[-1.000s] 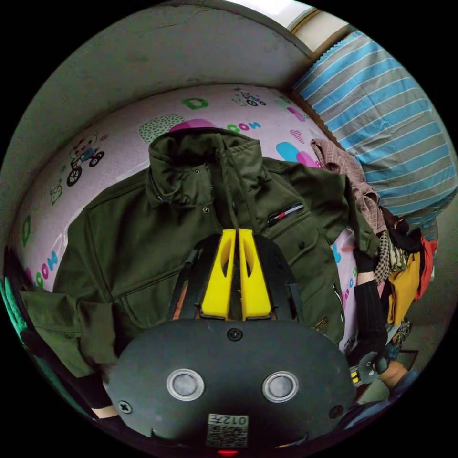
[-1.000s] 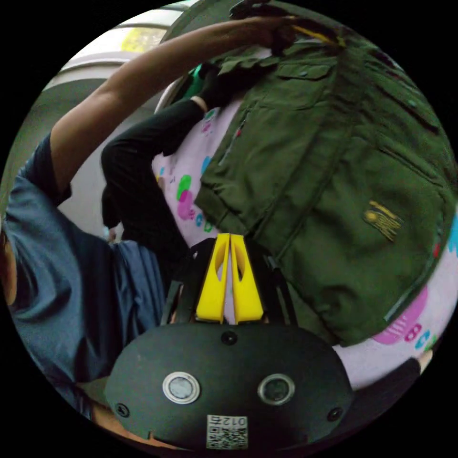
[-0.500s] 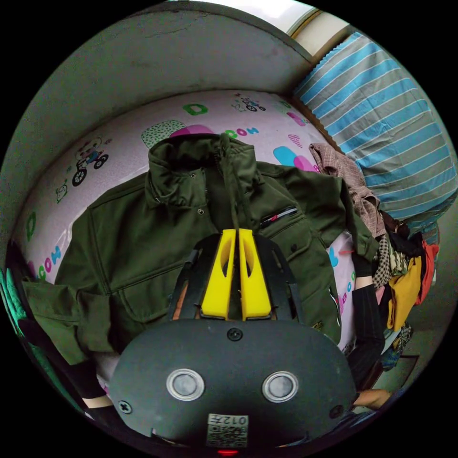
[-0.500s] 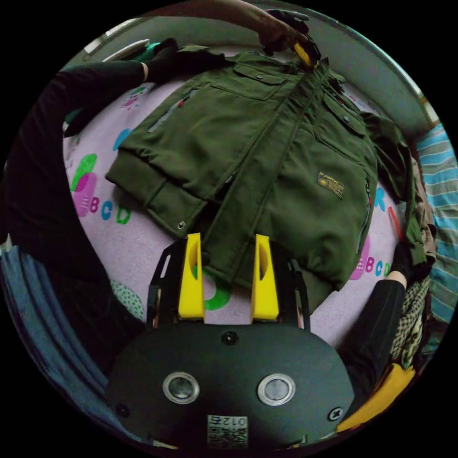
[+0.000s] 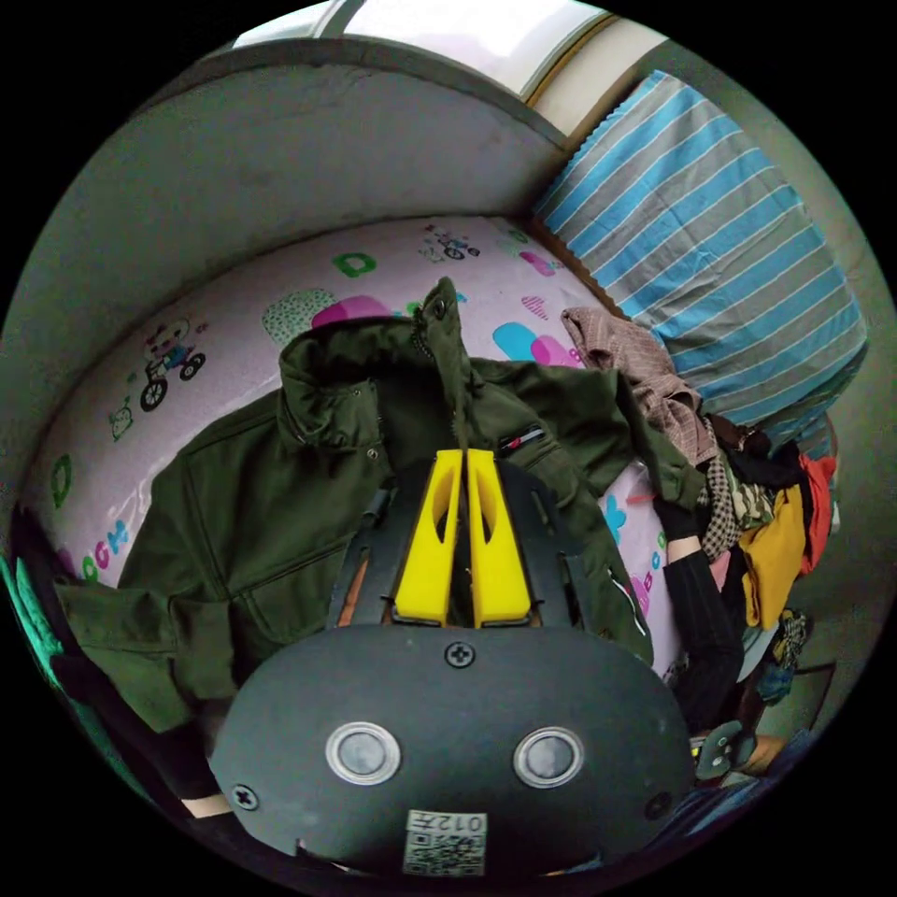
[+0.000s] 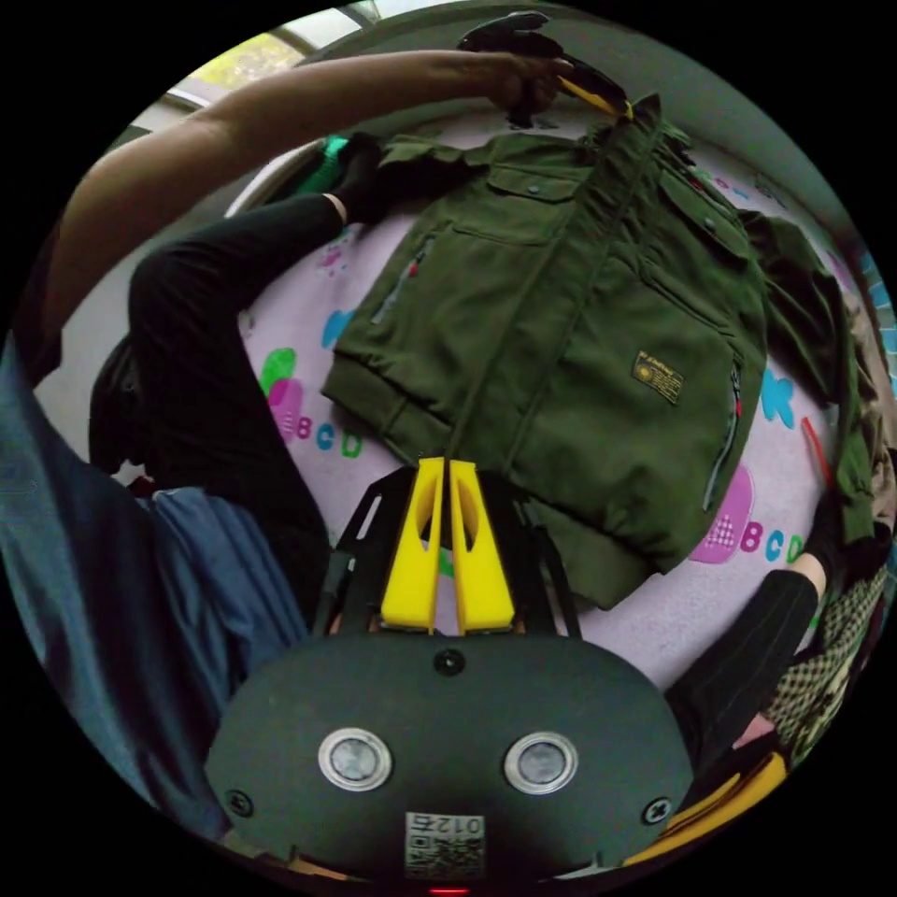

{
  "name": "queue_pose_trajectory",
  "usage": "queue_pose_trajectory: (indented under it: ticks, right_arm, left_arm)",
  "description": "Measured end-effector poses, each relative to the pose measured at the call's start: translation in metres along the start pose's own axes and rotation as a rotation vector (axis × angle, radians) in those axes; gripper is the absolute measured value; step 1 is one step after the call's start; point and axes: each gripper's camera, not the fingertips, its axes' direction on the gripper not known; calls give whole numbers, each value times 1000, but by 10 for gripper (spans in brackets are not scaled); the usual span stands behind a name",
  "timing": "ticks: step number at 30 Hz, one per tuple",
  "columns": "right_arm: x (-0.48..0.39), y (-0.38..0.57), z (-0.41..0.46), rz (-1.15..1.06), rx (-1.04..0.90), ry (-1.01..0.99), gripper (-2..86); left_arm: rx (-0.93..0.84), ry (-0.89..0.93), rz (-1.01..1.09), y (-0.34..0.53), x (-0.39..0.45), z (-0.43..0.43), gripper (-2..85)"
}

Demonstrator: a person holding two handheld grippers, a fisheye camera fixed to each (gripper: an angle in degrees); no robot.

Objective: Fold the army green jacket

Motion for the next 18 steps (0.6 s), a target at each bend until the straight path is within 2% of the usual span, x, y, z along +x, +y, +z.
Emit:
queue_pose_trajectory:
  ticks: [5, 11, 18]
  right_arm:
    - [-3, -26, 11, -45, -35, -39, -10]
    - [13, -43, 84, 19, -120, -37, -10]
    - [16, -47, 97, 0, -151, -22, -9]
  left_arm:
    - [-28, -49, 36, 1, -9, 4, -1]
    - [-65, -78, -46, 25, -36, 54, -1]
    - [-102, -95, -99, 45, -52, 83, 2]
